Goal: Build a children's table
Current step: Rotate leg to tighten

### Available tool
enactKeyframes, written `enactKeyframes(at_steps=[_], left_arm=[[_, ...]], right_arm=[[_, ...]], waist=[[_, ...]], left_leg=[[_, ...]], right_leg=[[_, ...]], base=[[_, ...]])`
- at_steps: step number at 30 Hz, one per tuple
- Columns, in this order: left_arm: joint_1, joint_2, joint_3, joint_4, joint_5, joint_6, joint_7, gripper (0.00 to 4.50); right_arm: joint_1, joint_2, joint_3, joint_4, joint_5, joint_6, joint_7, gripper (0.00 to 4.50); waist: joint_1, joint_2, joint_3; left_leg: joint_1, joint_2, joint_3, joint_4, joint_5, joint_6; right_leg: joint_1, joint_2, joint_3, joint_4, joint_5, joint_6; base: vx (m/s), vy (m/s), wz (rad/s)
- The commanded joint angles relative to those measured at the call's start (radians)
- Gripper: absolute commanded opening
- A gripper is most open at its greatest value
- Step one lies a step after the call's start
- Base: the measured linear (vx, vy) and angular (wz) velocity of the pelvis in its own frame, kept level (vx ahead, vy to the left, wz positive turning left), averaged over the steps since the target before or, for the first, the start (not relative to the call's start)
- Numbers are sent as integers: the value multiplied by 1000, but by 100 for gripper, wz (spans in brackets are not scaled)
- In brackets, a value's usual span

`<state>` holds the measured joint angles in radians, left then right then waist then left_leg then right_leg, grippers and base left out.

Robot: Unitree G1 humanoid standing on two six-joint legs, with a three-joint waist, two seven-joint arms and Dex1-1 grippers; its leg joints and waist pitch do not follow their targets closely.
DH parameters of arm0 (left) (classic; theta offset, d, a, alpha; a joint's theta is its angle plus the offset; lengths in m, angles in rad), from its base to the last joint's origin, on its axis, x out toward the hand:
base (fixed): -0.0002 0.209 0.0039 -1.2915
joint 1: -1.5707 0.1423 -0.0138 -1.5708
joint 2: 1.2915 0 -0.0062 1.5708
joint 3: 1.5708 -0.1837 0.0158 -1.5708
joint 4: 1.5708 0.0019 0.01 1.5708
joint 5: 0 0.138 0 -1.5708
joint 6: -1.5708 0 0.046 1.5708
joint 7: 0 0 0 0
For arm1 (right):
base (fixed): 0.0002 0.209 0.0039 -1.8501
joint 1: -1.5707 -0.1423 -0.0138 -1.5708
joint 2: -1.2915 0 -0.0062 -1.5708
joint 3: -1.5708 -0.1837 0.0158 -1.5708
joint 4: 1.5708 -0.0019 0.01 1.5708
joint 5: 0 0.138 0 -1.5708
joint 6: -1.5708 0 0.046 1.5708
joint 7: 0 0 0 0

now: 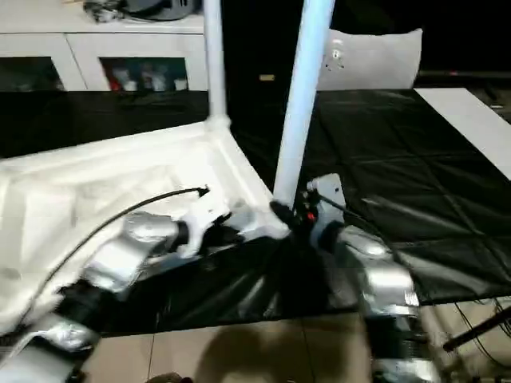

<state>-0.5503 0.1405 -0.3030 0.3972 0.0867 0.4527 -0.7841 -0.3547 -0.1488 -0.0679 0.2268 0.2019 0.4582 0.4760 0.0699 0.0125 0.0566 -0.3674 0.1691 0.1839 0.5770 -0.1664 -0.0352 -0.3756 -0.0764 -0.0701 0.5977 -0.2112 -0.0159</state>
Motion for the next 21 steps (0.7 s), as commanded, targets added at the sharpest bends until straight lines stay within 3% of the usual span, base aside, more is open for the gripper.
enactKeyframes(at_steps=[1,2,3,5,7,10,13,20,21], left_arm=[[-23,-86,21,11,-28,1,89,0],[-28,-103,31,16,-29,3,111,0],[-31,-116,36,12,-30,6,125,0],[-30,-110,24,0,-29,-1,112,0],[-23,-85,10,-5,-25,-23,82,0],[-19,-67,4,-6,-24,-38,60,0],[-5,-9,-22,-5,-1,-96,3,0],[4,83,-54,2,3,-198,-124,0],[3,114,-68,7,3,-240,-174,0]], right_arm=[[-6,53,8,69,1,5,-69,194],[-10,65,4,73,2,-12,-74,250],[-16,79,2,71,2,-36,-82,264],[-19,90,-1,62,15,-45,-81,264],[-15,85,2,46,24,-41,-61,299],[-8,73,7,33,25,-43,-36,307],[11,3,21,26,17,-85,46,339],[43,-154,15,6,62,-140,302,396],[49,-213,27,-3,66,-149,395,409]], waist=[[3,0,-49],[4,-2,-49],[5,-5,-51],[6,-3,-53],[8,-1,-56],[16,-2,-61],[25,-3,-60],[24,-4,-61],[26,-5,-60]], left_leg=[[21,61,-39,-81,-371,-31],[22,61,-37,-81,-364,-26],[17,62,-37,-82,-342,-17],[12,60,-36,-81,-316,2],[11,60,-33,-78,-284,16],[3,58,-29,-73,-197,46],[4,59,-28,-70,-175,57],[4,64,-25,-67,-161,83],[4,63,-24,-65,-176,88]], right_leg=[[13,-90,52,-101,-403,-134],[13,-90,52,-103,-385,-138],[19,-87,53,-99,-352,-142],[21,-86,54,-97,-327,-143],[23,-87,55,-94,-291,-150],[30,-84,55,-82,-176,-166],[33,-83,52,-80,-151,-172],[34,-81,52,-71,-105,-204],[34,-83,51,-73,-129,-205]], base=[[0,0,0],[0,0,0],[0,0,0],[0,0,0],[0,0,0],[0,0,0],[0,0,0],[0,0,0],[0,0,0]])
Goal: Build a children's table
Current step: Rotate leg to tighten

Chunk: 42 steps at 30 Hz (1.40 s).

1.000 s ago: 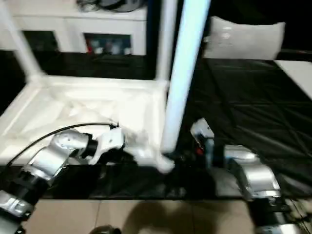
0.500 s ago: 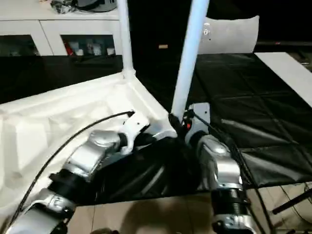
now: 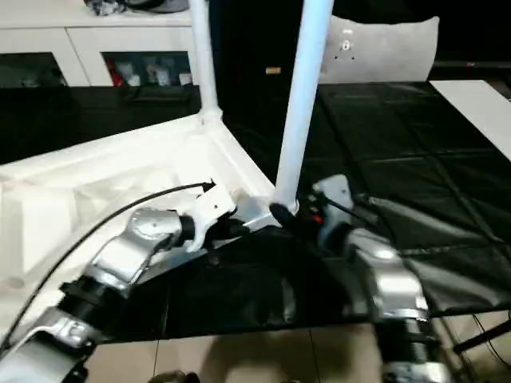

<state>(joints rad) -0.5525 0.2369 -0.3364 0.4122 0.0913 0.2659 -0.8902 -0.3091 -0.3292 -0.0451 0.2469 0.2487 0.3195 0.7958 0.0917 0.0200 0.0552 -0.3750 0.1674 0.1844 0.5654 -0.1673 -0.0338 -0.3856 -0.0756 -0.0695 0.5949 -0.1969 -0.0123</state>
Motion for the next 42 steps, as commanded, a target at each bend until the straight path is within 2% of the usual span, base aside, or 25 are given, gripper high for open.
enactKeyframes(at_steps=[1,3,6,10,14,17,18,21,23,26,31,33,35,37,40,41,42], left_arm=[[5,23,-37,-7,-4,-59,-77,0],[3,52,-50,-3,-14,-102,-128,0],[10,101,-71,-11,-34,-188,-240,0],[21,161,-109,-31,-40,-247,-361,0],[26,196,-136,-35,-48,-297,-442,0],[23,202,-141,-32,-57,-318,-474,0],[22,201,-140,-29,-57,-323,-477,0],[17,202,-145,-22,-59,-336,-485,0],[16,202,-147,-19,-59,-340,-487,0],[13,198,-147,-9,-59,-354,-494,0],[17,197,-148,-7,-57,-356,-491,0],[20,195,-145,-8,-57,-346,-482,0],[20,174,-126,-10,-60,-283,-433,0],[19,166,-120,-14,-65,-259,-420,0],[15,130,-92,-37,-72,-149,-345,0],[14,97,-71,-50,-77,-86,-287,0],[13,75,-58,-58,-80,-45,-249,0]], right_arm=[[4,-45,9,-24,21,-11,92,419],[6,-101,32,-24,18,-24,166,440],[0,-179,73,-23,11,-30,273,440],[-7,-236,109,-33,33,-35,420,440],[-12,-269,148,-32,43,-52,529,402],[-8,-290,183,-53,70,-30,603,380],[-8,-293,188,-57,74,-24,615,361],[-8,-294,196,-61,78,-25,644,353],[-9,-294,200,-60,80,-18,653,322],[-13,-291,210,-52,87,-19,672,304],[-8,-292,218,-61,98,-1,681,262],[-2,-285,210,-69,113,18,676,245],[9,-257,189,-93,135,72,618,227],[11,-250,185,-99,136,85,597,213],[8,-189,163,-114,107,140,435,205],[1,-141,150,-116,78,158,320,205],[-7,-113,141,-109,60,181,248,203]], waist=[[5,-12,-59],[9,-12,-58],[19,-14,-59],[33,-16,-61],[45,-21,-61],[52,-19,-61],[51,-20,-61],[52,-22,-59],[53,-21,-59],[53,-23,-58],[55,-23,-59],[55,-23,-59],[56,-21,-58],[54,-24,-55],[46,-23,-48],[40,-21,-44],[34,-24,-43]], left_leg=[[13,66,-25,-54,-178,86],[15,68,-24,-54,-185,83],[16,70,-24,-54,-183,81],[17,73,-23,-50,-178,89],[18,76,-21,-50,-174,89],[20,78,-21,-51,-185,81],[19,77,-21,-52,-187,81],[19,77,-22,-52,-197,75],[19,77,-23,-52,-202,71],[19,76,-23,-52,-209,63],[20,76,-23,-52,-204,62],[19,76,-23,-51,-195,65],[20,76,-23,-51,-194,67],[18,75,-23,-54,-207,59],[22,74,-28,-62,-260,26],[25,72,-30,-63,-287,11],[25,68,-32,-64,-307,-1]], right_leg=[[44,-83,50,-72,-152,-208],[44,-85,51,-72,-169,-209],[43,-85,50,-70,-169,-214],[42,-86,48,-63,-150,-227],[39,-89,50,-62,-163,-230],[38,-88,50,-61,-174,-230],[38,-87,50,-60,-173,-231],[37,-90,51,-63,-202,-222],[37,-90,51,-64,-216,-220],[36,-90,51,-66,-238,-213],[35,-89,51,-65,-233,-211],[36,-89,51,-63,-221,-214],[35,-89,51,-64,-216,-219],[35,-89,51,-66,-244,-214],[33,-92,51,-77,-362,-184],[28,-93,52,-83,-414,-171],[28,-94,51,-89,-458,-158]], base=[[0,0,0],[0,0,0],[0,0,0],[0,0,0],[0,0,0],[0,0,0],[0,0,0],[0,0,0],[0,0,0],[0,0,0],[0,0,0],[0,0,0],[0,0,0],[0,0,0],[0,0,0],[0,0,0],[0,0,0]])
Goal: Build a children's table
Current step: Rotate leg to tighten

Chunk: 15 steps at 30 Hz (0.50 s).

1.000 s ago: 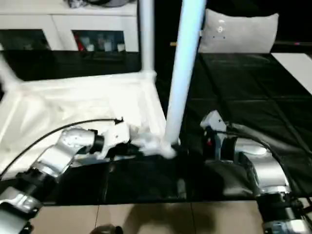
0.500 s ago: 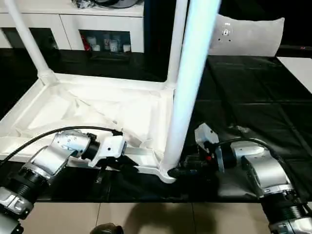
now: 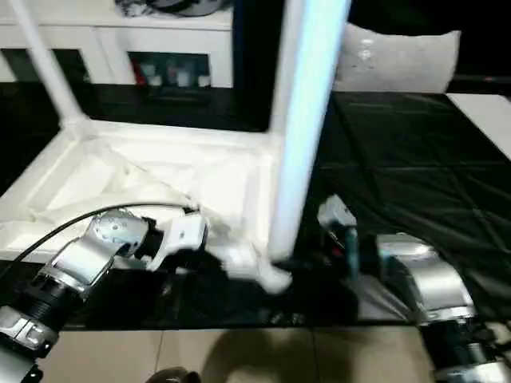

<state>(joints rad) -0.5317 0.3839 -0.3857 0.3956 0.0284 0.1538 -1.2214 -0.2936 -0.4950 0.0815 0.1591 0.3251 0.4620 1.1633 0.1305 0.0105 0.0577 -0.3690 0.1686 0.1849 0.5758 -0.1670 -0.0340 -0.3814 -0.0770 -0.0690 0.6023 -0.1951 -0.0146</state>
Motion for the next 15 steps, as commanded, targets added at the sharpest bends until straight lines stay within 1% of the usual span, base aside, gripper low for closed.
enactKeyframes(at_steps=[1,2,3,4,5,6,8,9,10,11,12,13,14,15], left_arm=[[-8,-72,-9,-41,-17,67,83,0],[-13,-118,14,-47,-12,122,164,0],[-13,-118,14,-47,-12,122,164,0],[-17,-159,33,-48,0,169,243,0],[-19,-176,41,-46,7,186,276,0],[-22,-195,49,-41,13,200,313,0],[-26,-220,59,-36,20,216,359,0],[-30,-260,75,-21,21,224,423,0],[-31,-266,77,-18,21,224,432,0],[-32,-279,81,-13,22,225,452,0],[-34,-285,83,-11,30,225,468,0],[-35,-284,81,-12,35,223,466,0],[-34,-279,79,-17,40,223,461,0],[-34,-277,79,-18,41,223,459,0]], right_arm=[[-23,53,14,-22,-16,38,-119,203],[-38,103,-5,-5,-51,70,-249,200],[-38,103,-5,-5,-51,70,-249,198],[-50,154,-34,7,-72,99,-367,198],[-54,175,-45,9,-81,107,-414,196],[-58,199,-57,15,-95,105,-468,196],[-63,226,-67,25,-115,96,-533,194],[-65,259,-76,53,-117,33,-574,194],[-65,264,-77,57,-115,22,-576,194],[-64,274,-78,65,-109,-1,-577,247],[-57,284,-76,56,-103,-14,-568,247],[-53,291,-81,48,-99,-9,-569,261],[-50,299,-86,37,-91,-2,-568,261],[-49,299,-87,35,-90,-1,-567,261]], waist=[[-5,-14,-45],[-17,-12,-45],[-29,-13,-45],[-32,-11,-46],[-43,-12,-46],[-47,-14,-48],[-49,-15,-49],[-50,-14,-49],[-50,-15,-50],[-47,-15,-53],[-46,-14,-54],[-46,-13,-56],[-45,-12,-57],[-45,-10,-58]], left_leg=[[19,67,-32,-74,-307,0],[16,65,-39,-78,-318,-14],[16,65,-39,-79,-320,-19],[17,66,-39,-79,-321,-21],[16,65,-37,-78,-317,-23],[11,62,-38,-78,-304,-19],[13,61,-34,-75,-285,-2],[14,60,-29,-72,-275,4],[15,59,-28,-70,-272,8],[11,58,-29,-69,-247,16],[8,59,-27,-69,-216,30],[8,59,-27,-68,-201,36],[6,59,-26,-67,-178,51],[5,59,-26,-66,-167,59]], right_leg=[[24,-93,50,-96,-460,-155],[26,-94,47,-99,-500,-131],[24,-89,47,-99,-480,-133],[22,-89,48,-99,-470,-134],[21,-87,50,-97,-440,-144],[27,-88,48,-97,-426,-141],[24,-86,51,-100,-393,-141],[21,-86,53,-99,-373,-147],[21,-87,53,-100,-369,-150],[28,-88,51,-98,-344,-152],[29,-83,51,-93,-291,-157],[31,-81,51,-89,-261,-162],[32,-80,51,-86,-214,-172],[34,-80,50,-82,-185,-182]], base=[[0,0,0],[0,0,0],[0,0,0],[0,0,0],[0,0,0],[0,0,0],[0,0,0],[0,0,0],[0,0,0],[0,0,0],[0,0,0],[0,0,0],[0,0,0],[0,0,0]])
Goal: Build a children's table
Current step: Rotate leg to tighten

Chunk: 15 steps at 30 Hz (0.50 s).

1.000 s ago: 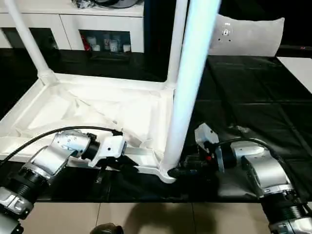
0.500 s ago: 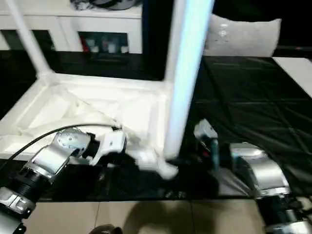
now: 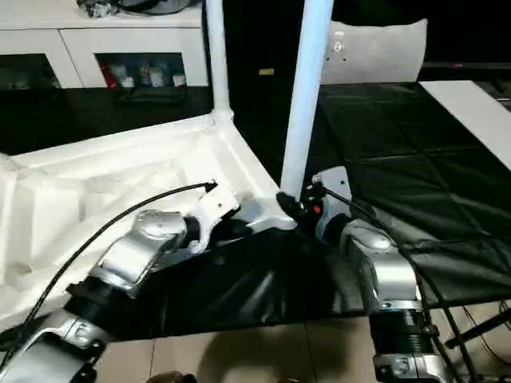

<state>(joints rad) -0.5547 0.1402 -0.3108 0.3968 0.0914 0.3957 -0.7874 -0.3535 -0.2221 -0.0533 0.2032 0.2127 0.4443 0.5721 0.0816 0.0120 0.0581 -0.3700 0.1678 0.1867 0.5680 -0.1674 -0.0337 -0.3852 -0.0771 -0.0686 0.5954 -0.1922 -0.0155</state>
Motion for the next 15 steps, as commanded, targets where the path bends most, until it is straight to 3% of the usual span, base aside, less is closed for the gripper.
enactKeyframes(at_steps=[1,5,10,15], left_arm=[[-10,-29,3,-22,-22,-18,21,0],[-2,3,-4,-32,-14,-36,-1,0],[15,98,-42,-29,-4,-138,-120,0],[9,174,-69,-16,-14,-237,-255,0]], right_arm=[[11,27,46,-14,25,17,29,278],[21,4,46,-28,26,4,59,318],[35,-116,48,-11,43,-86,245,354],[41,-259,93,-15,35,-115,448,389]], waist=[[4,-12,-58],[7,-9,-57],[12,-7,-59],[17,-9,-62]], left_leg=[[6,60,-28,-58,-162,61],[9,62,-27,-60,-184,60],[10,64,-28,-61,-213,52],[10,67,-27,-57,-196,69]], right_leg=[[39,-80,49,-74,-176,-186],[41,-81,49,-77,-193,-195],[41,-82,50,-80,-227,-179],[44,-83,48,-74,-183,-203]], base=[[0,0,0],[0,0,0],[0,0,0],[0,0,0]])
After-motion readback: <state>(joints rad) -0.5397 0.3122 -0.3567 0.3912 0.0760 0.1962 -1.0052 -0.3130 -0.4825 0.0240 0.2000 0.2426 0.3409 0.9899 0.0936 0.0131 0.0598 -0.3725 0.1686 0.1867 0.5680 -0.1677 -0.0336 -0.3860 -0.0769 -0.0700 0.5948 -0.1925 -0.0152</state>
